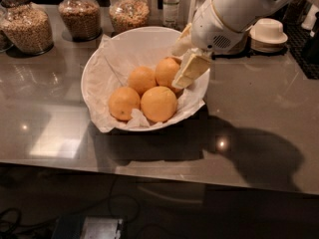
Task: Pick orange from white bowl
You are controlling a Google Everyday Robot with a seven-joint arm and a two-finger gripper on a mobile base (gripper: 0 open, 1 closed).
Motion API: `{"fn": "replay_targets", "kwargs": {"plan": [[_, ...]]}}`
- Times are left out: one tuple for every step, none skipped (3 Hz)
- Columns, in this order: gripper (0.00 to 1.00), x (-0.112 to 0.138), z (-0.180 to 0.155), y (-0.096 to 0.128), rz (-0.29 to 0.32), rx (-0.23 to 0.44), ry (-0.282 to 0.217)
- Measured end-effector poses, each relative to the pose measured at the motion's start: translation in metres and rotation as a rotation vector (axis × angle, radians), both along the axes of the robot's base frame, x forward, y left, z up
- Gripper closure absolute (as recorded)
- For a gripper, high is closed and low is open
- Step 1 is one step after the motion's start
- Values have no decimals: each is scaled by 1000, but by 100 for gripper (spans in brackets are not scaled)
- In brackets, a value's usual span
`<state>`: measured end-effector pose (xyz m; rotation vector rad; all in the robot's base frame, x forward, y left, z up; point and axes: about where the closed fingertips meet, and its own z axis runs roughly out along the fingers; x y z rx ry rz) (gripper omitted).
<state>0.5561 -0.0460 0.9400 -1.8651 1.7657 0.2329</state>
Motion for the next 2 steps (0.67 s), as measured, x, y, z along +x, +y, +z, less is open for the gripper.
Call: {"fn": "replay_targets", "kwargs": {"plan": [[19,8,-4,4,4,-4,0],[25,12,-8,6,9,-5,5]]}}
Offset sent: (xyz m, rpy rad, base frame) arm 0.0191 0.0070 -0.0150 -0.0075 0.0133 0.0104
